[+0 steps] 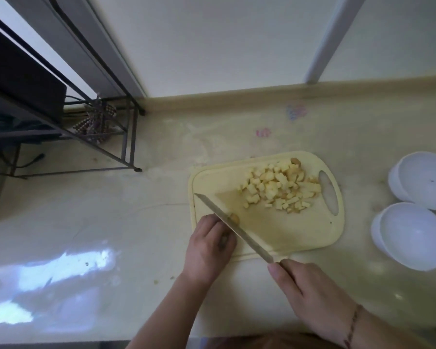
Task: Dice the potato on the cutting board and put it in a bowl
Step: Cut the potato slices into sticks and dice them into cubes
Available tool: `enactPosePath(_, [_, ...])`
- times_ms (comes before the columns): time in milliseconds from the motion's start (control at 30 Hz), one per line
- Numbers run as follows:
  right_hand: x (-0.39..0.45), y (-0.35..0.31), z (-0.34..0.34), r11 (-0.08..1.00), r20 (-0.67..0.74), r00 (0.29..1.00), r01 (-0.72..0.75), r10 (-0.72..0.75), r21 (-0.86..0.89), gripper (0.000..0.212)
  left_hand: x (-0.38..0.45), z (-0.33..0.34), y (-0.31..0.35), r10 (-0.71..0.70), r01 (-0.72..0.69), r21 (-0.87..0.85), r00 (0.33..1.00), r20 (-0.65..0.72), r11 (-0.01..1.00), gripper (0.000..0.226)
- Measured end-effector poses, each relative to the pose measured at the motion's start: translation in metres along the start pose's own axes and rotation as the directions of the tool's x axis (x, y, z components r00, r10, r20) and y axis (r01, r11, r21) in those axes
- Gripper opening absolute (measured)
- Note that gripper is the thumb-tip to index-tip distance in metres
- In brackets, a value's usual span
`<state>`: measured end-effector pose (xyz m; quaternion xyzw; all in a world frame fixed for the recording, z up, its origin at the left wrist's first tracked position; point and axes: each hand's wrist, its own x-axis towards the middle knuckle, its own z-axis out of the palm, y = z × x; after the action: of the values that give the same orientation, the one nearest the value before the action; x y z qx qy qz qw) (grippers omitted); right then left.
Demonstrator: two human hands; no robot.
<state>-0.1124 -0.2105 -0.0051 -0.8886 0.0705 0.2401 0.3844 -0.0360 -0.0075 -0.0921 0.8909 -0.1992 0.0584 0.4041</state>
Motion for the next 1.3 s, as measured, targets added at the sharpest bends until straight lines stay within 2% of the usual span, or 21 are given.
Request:
enactPosePath(133, [0.006,-0.002,0.002,0.999,0.021,1.000,0.012,-0.011,-0.031,0.076,0.001,0.000,0.000,-0.005,0.005,-0.016,1.000,-0.008,1.000,0.015])
enactPosePath(333, [0.038,-0.019,0.003,1.000,0.058,0.998,0.015,-0.015,-0.006,0.058,0.001,0.001,0.001,0.013,-0.015,-0.030,0.998,-0.062,0.999,0.020])
enactPosePath(467, [0.033,-0.012,-0.004,1.000,0.032,0.999,-0.010,0.009,0.021,0.065,-0.003,0.000,-0.001,0.029,-0.029,0.001,0.998,-0.065,1.000,0.019])
enactPosePath(767, [0.010,-0.017,0.001,0.999,0.029,0.999,0.038,-0.038,0.030,0.060,-0.002,-0.001,0.000,0.026,-0.025,0.013,0.996,-0.081,1.000,0.009])
enactPosePath(1033, [0.000,-0.011,0.004,1.000,0.044,0.999,0.018,-0.019,0.006,0.074,-0.003,-0.002,-0.002,-0.035,0.032,-0.047,0.997,-0.063,0.998,0.014])
enactPosePath(1300, [0.020,-0.022,0.012,0.995,0.066,0.997,0.046,-0.041,-0.086,0.058,-0.001,-0.002,-0.002,-0.033,0.030,-0.057,0.998,-0.062,0.998,0.011])
